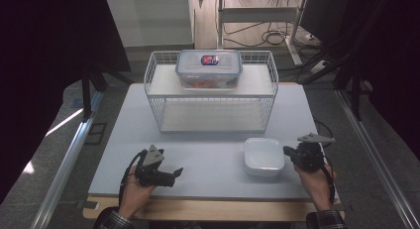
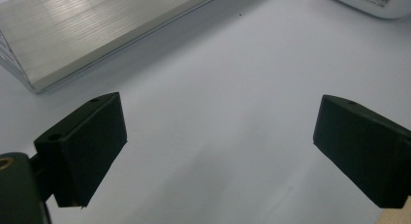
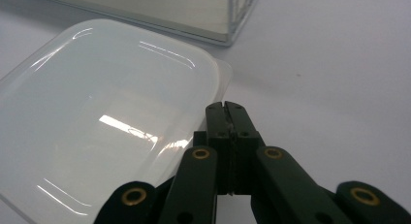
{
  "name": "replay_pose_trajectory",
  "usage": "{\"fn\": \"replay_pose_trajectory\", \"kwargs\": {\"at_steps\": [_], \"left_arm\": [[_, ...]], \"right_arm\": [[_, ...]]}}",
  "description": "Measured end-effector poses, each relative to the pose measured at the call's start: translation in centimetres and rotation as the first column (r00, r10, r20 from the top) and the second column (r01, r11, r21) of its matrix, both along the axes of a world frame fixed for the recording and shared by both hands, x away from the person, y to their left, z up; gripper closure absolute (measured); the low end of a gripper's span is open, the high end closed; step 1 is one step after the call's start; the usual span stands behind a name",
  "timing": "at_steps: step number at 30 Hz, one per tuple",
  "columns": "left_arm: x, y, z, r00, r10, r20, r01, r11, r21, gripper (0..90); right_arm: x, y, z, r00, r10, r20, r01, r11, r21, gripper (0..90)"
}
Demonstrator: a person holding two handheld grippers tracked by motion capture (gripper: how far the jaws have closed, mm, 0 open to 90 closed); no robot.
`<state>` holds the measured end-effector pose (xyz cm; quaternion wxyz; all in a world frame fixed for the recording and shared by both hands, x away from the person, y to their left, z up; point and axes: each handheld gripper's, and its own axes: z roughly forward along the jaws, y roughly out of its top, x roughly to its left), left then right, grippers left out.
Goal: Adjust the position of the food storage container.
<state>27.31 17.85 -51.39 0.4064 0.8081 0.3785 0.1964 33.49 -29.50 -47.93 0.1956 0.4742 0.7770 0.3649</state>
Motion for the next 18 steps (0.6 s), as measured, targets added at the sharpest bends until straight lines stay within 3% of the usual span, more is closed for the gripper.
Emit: {"fn": "replay_pose_trajectory", "kwargs": {"at_steps": [9,18], "left_arm": [[0.0,-0.2,-0.1,1.0,-0.003,-0.006,0.003,1.0,0.007,4.8],[0.1,-0.3,-0.2,0.9999,-0.003,-0.013,0.004,0.9999,0.013,4.7]], "right_arm": [[0.4,2.9,-0.3,0.9972,0.074,-0.015,-0.073,0.9971,0.022,89.7],[0.6,6.2,-0.6,0.9873,0.156,-0.032,-0.155,0.9873,0.035,89.7]]}}
